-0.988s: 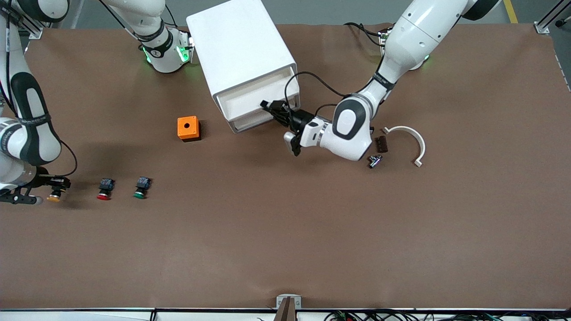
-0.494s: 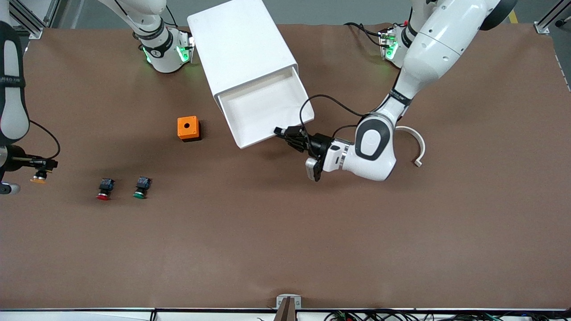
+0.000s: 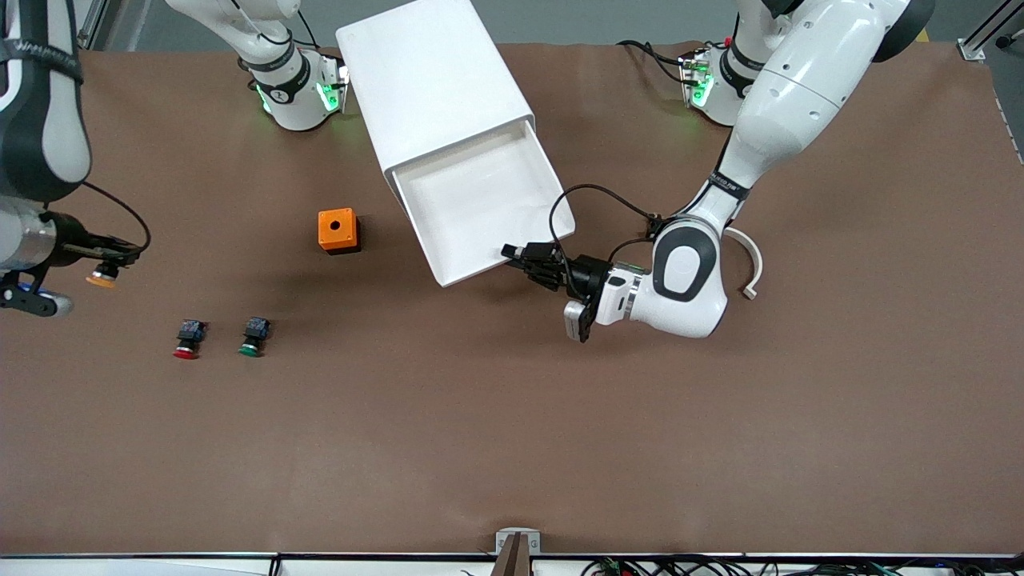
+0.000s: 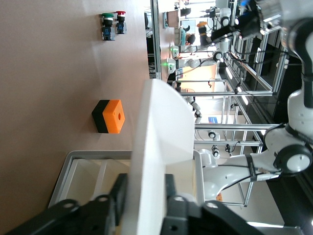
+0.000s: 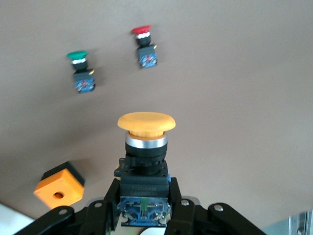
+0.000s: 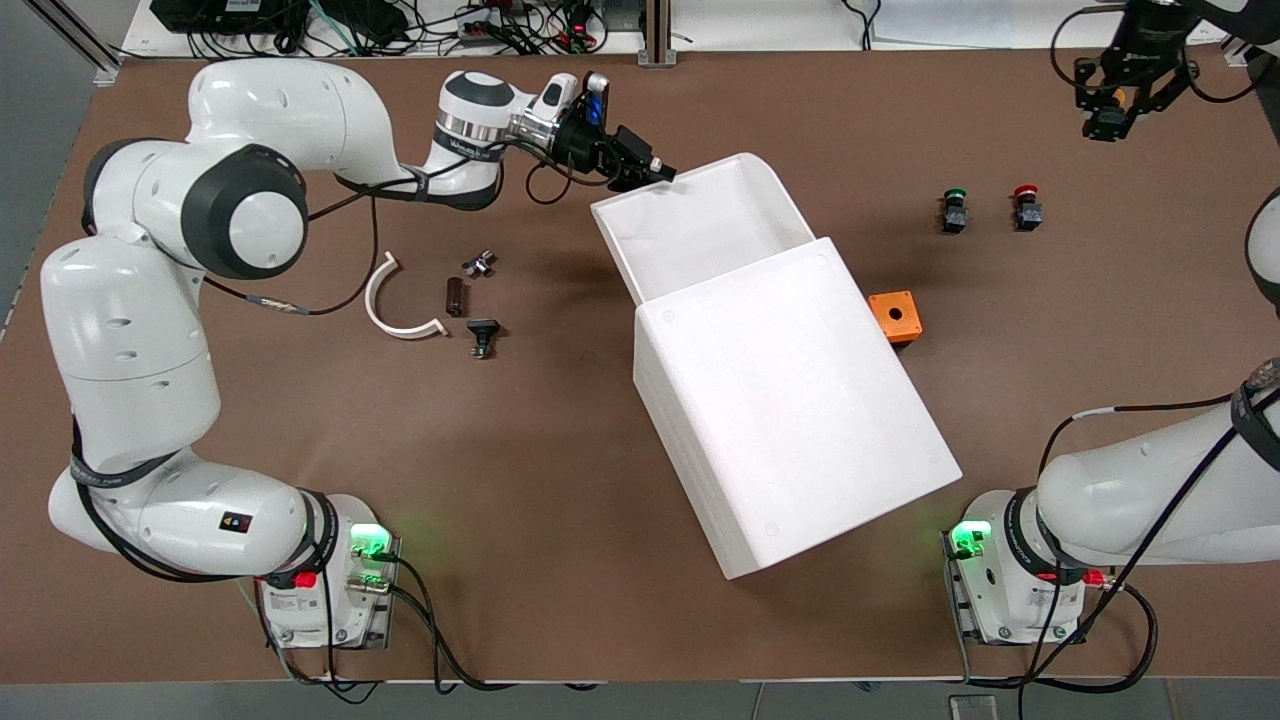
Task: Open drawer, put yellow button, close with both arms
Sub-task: 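Carry the button over the drawer with the right gripper while the left gripper withdraws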
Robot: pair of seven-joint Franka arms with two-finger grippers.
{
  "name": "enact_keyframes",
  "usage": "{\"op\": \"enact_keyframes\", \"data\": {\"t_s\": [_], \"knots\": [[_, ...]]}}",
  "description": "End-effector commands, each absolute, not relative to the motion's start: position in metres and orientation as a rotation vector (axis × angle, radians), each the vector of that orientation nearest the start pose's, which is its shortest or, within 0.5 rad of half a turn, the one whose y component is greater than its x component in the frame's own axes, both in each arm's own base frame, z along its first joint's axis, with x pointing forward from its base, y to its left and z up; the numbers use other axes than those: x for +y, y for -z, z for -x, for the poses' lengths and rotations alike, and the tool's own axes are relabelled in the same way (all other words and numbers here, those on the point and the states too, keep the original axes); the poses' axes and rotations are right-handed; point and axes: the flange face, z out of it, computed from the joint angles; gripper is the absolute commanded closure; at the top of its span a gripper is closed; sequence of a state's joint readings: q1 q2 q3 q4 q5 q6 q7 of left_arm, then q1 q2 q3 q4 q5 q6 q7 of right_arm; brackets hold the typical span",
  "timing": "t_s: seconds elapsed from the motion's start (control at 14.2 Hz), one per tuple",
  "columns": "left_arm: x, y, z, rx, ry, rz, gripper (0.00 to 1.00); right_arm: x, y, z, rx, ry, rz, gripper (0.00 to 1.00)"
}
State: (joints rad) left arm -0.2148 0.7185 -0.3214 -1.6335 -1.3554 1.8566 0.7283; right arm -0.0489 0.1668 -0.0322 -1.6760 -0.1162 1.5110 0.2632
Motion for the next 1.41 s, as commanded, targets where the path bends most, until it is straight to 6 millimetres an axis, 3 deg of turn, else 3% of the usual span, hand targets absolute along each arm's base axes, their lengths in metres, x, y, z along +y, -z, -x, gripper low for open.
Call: {"op": "enact_keyframes", "data": {"t_s": [0.0,0.14,0.35,0.56,0.63,0.92,1.06,1.34], "knots": [[-0.376,-0.263,-0.575,-0.297,0.368,-1.764,0.0,-0.012,-0.501,-0.568,0.646,-0.543,3.215,0.69],[-0.358,-0.284,-0.597,-0.298,0.397,-1.884,0.0,0.031,-0.516,-0.564,0.762,-0.548,3.209,0.7],[-0.325,-0.311,-0.629,-0.346,0.377,-2.076,0.0,0.094,-0.538,-0.558,0.992,-0.556,3.059,0.7],[-0.302,-0.322,-0.641,-0.454,0.335,-2.231,0.0,0.174,-0.55,-0.542,1.214,-0.519,2.995,0.7],[-0.294,-0.323,-0.644,-0.465,0.336,-2.29,0.0,0.196,-0.553,-0.536,1.284,-0.516,2.958,0.7],[-0.229,-0.315,-0.666,-0.526,0.294,-2.48,0.0,0.282,-0.563,-0.512,1.485,-0.479,2.788,0.7],[-0.217,-0.315,-0.671,-0.607,0.273,-2.535,0.0,0.324,-0.566,-0.499,1.538,-0.439,2.716,0.7],[-0.194,-0.316,-0.68,-0.71,0.257,-2.689,0.0,0.376,-0.549,-0.494,1.581,-0.463,2.586,0.7]]}}
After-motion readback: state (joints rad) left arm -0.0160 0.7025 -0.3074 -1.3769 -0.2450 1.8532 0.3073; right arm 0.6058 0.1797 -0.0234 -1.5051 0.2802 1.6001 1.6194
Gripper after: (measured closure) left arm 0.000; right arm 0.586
